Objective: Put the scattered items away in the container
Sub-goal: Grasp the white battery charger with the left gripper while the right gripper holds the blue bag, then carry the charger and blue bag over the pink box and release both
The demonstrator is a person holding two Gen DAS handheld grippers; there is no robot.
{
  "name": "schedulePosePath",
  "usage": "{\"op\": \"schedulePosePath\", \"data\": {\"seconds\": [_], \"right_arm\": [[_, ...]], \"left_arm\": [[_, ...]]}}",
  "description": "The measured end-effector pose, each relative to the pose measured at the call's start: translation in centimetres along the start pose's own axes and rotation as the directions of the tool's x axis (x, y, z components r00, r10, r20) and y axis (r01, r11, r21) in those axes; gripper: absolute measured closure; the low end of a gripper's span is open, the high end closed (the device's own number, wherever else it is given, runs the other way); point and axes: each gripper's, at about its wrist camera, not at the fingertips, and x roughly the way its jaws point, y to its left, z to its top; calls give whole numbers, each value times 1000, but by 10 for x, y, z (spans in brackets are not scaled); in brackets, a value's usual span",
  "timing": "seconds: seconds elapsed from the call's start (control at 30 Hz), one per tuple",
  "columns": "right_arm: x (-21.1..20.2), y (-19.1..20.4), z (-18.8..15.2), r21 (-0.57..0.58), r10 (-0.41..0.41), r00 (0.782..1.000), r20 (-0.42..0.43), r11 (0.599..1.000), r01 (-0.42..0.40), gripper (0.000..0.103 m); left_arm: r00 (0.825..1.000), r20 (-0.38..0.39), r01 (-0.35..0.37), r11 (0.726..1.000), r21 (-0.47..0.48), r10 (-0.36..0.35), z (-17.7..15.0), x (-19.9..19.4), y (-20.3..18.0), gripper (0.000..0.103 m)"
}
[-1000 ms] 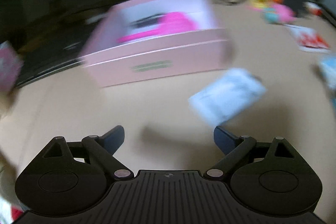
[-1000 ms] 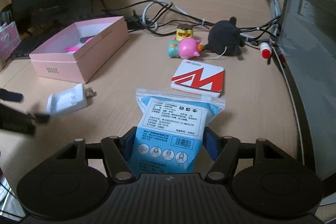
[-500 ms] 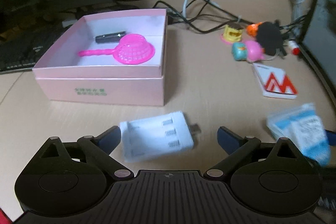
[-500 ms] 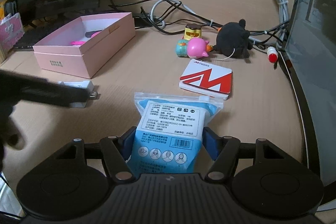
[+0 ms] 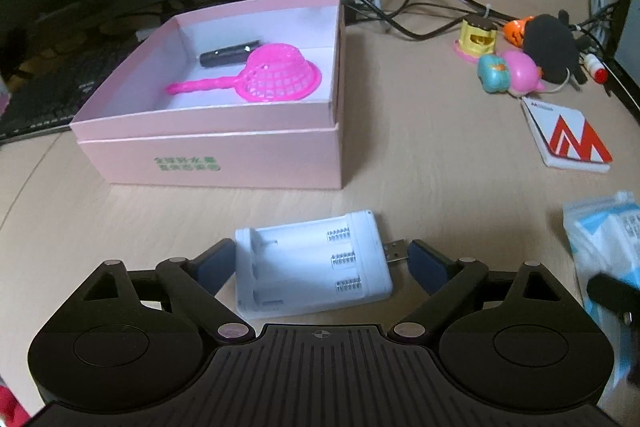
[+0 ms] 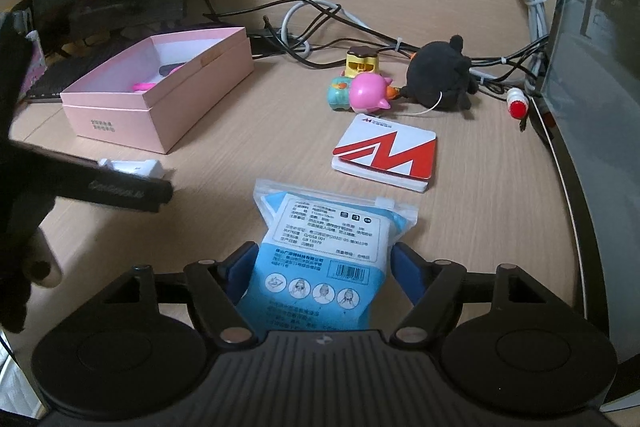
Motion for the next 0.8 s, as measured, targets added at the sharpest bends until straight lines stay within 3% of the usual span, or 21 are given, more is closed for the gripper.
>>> {"op": "schedulePosePath", "data": {"seconds": [0.2, 0.47, 0.8], "right_arm": [[-1, 8, 4, -4, 9, 1000, -29, 1000, -9, 42], [-26, 56, 15, -39, 83, 996, -20, 996, -83, 44], [-70, 141, 42, -122, 184, 978, 99, 977, -172, 44]], "left_arm": [[999, 2, 47, 998, 38, -47, -19, -33, 26, 8], [997, -24, 77, 996, 34, -76, -45, -65, 85, 8], [988, 109, 107, 993, 42, -111, -48, -103, 140, 8]]}}
